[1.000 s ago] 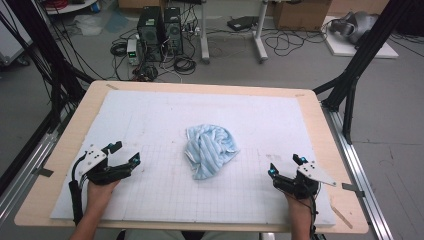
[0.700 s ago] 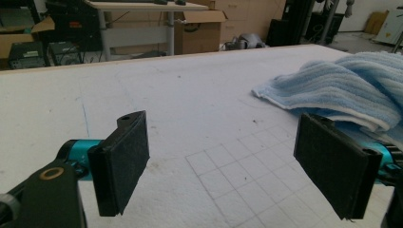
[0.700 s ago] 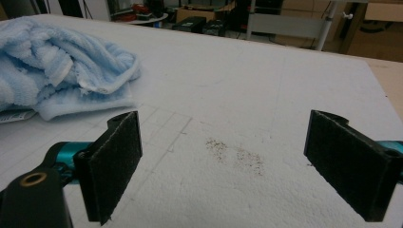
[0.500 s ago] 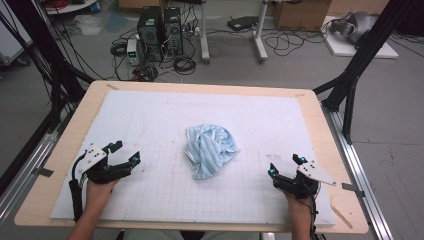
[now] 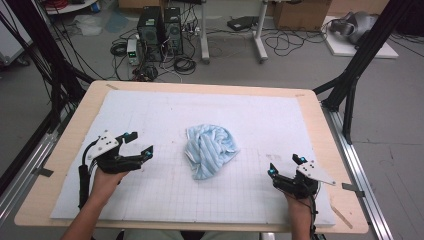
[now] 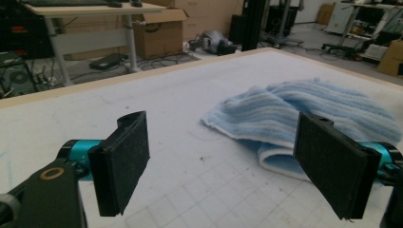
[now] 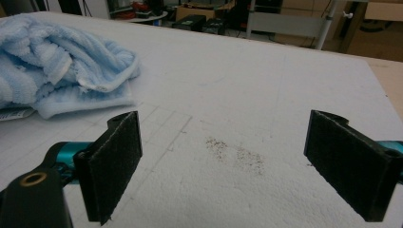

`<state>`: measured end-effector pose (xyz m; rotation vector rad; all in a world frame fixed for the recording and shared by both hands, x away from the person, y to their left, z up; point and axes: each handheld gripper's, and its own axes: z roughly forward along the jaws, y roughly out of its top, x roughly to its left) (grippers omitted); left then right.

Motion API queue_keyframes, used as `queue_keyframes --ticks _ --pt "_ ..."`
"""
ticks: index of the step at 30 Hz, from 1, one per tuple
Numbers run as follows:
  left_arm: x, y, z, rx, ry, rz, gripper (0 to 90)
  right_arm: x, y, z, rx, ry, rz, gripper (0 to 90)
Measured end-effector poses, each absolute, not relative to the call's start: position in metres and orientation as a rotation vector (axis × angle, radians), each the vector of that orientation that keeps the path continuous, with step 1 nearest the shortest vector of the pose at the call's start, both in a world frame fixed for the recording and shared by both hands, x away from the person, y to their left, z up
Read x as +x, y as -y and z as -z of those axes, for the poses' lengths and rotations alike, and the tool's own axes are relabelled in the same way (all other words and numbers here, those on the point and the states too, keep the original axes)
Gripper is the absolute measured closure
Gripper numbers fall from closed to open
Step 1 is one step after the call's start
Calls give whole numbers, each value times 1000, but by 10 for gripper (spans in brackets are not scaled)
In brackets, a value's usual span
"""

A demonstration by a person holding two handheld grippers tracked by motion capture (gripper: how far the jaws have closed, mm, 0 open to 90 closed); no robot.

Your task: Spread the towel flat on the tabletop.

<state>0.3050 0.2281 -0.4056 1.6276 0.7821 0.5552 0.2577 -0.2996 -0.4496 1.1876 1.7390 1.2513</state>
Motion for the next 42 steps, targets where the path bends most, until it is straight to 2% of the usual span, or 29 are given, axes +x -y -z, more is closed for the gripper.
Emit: queue_keyframes --ticks 13,28,29,30,32,34,35,36,37,38,42 --pt "342 -179 402 1701 -758 -439 195 258 299 450 1183 -1742 -1246 115" --pt "360 -122 432 1903 -770 -356 310 258 299 450 1183 -1740 -1245 116" --pt "361 -119 434 1918 -774 -350 355 258 299 450 1181 -1741 -1245 116" --pt "362 -118 436 1934 -772 -343 355 258 299 450 1181 -1741 -1245 116" --pt "363 -113 441 1999 -769 -334 465 258 299 450 1184 -1739 -1245 116" --pt "363 -112 443 2010 -760 -329 487 258 299 450 1183 -1739 -1245 116" --pt "362 -111 444 2030 -745 -335 657 258 299 450 1180 -1741 -1245 116" --pt "361 -110 444 2039 -733 -339 708 258 299 450 1181 -1742 -1245 116" --pt "361 -109 444 2047 -719 -340 708 258 299 450 1181 -1742 -1245 116" --pt "360 -109 444 2049 -710 -342 808 258 299 450 1185 -1744 -1244 116" --pt "357 -118 434 2030 -703 -341 849 259 299 450 1181 -1747 -1238 116"
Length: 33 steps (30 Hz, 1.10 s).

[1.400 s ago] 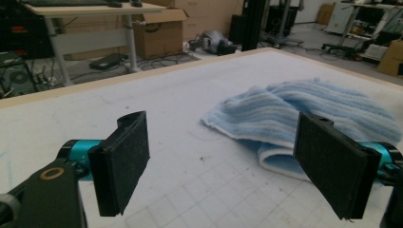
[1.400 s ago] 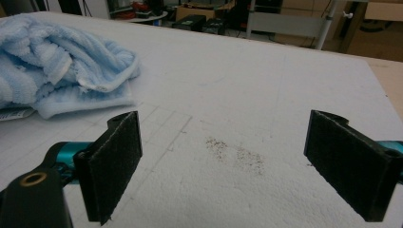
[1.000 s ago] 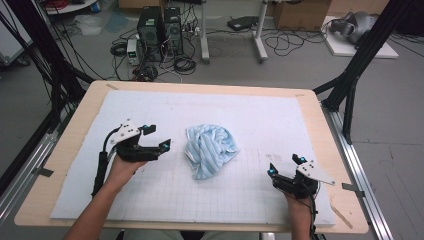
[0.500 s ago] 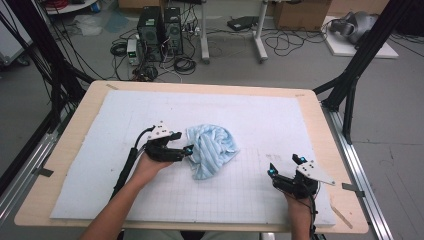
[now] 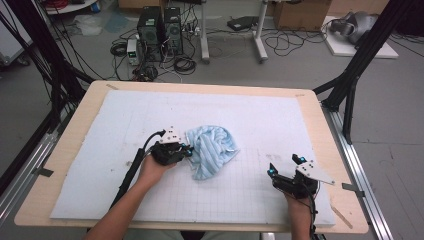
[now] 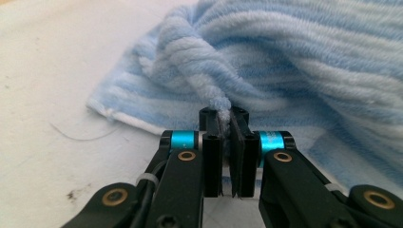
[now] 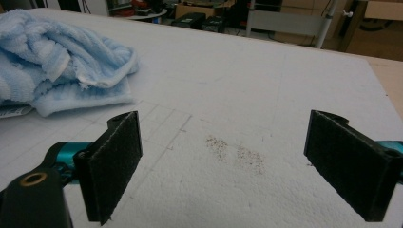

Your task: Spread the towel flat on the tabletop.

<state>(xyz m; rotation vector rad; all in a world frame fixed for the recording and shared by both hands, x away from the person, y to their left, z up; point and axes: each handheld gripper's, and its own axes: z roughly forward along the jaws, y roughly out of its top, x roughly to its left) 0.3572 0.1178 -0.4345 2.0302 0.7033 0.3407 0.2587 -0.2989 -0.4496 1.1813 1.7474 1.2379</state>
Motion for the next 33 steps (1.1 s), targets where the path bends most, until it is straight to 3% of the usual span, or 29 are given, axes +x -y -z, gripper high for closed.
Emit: queue_keyframes --ticks 24,33 --pt "329 -204 419 1885 -796 -439 854 266 296 448 1236 -1817 -1199 119" --pt "332 -218 417 1849 -829 -490 853 285 255 441 1145 -1997 -1277 252"
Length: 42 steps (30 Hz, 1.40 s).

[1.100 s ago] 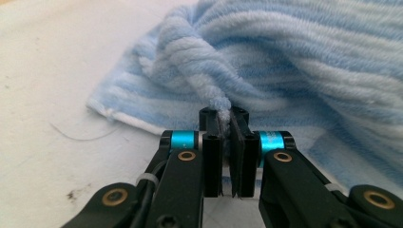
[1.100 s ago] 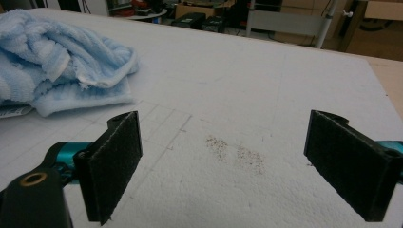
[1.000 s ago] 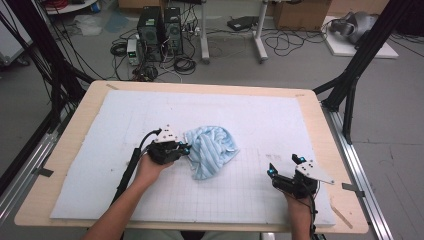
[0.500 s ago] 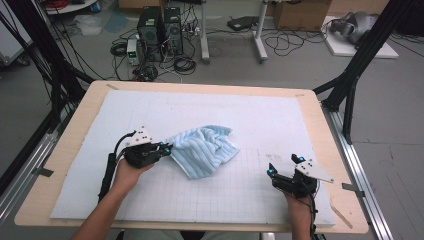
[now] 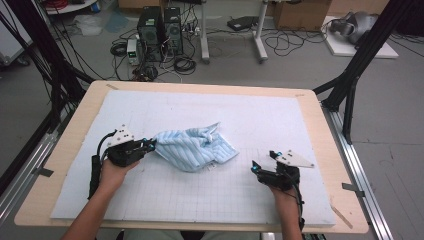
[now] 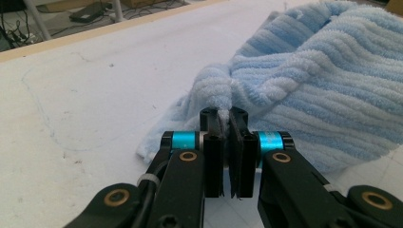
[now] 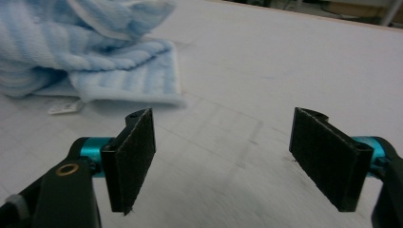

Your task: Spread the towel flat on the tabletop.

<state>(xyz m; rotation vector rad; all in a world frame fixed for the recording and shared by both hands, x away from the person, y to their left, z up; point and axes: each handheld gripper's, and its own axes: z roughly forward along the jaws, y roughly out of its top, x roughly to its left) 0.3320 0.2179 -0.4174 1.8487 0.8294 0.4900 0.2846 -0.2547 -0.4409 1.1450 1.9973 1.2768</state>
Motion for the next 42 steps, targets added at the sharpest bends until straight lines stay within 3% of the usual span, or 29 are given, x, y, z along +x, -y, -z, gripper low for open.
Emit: queue_keyframes --ticks 1,9,12,13,14,16,18,39,42 --pt "332 -218 418 1849 -829 -491 853 290 240 438 1088 -2045 -1313 321" --pt "334 -219 418 1836 -841 -496 852 317 170 444 881 -2320 -1258 407" --pt "334 -220 418 1834 -846 -500 852 322 158 449 833 -2383 -1209 562" --pt "335 -220 418 1832 -844 -498 852 322 158 449 833 -2383 -1209 562" --pt "335 -221 418 1834 -847 -498 852 323 154 450 797 -2430 -1162 713" --pt "335 -222 418 1830 -850 -500 852 321 154 449 782 -2439 -1150 795" --pt "335 -222 418 1830 -850 -501 852 318 155 449 766 -2436 -1163 823" --pt "344 -225 421 1847 -874 -521 848 238 177 437 534 -2564 -1363 825" --pt "344 -222 423 1851 -885 -528 782 240 178 428 556 -2524 -1411 676"
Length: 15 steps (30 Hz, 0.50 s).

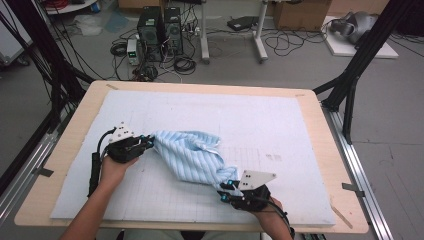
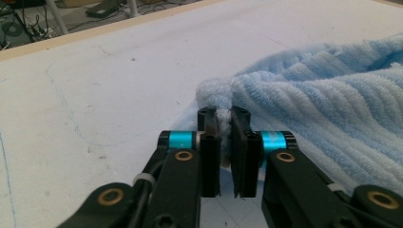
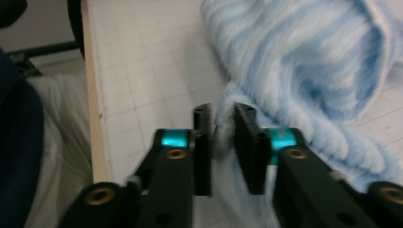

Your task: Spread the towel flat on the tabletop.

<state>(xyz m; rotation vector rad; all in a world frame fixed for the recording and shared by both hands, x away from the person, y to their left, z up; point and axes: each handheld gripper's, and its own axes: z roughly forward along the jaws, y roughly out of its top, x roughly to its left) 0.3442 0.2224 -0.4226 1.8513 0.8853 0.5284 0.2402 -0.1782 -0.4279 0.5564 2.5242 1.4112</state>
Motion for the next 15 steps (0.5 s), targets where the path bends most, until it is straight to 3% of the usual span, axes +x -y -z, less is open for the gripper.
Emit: queue_keyframes --ticks 1,2,3,5,11,15 --pt "344 -222 423 1844 -897 -535 708 243 179 425 569 -2503 -1434 631" --pt "345 -222 423 1830 -918 -545 708 243 179 425 569 -2503 -1434 631" --pt "345 -222 423 1820 -932 -551 582 250 180 418 608 -2452 -1477 573" --pt "346 -224 422 1804 -949 -560 523 254 180 414 624 -2425 -1504 540" --pt "344 -228 421 1791 -940 -562 474 300 172 398 778 -2275 -1479 452" --pt "342 -229 422 1782 -945 -556 443 322 164 397 857 -2246 -1408 467"
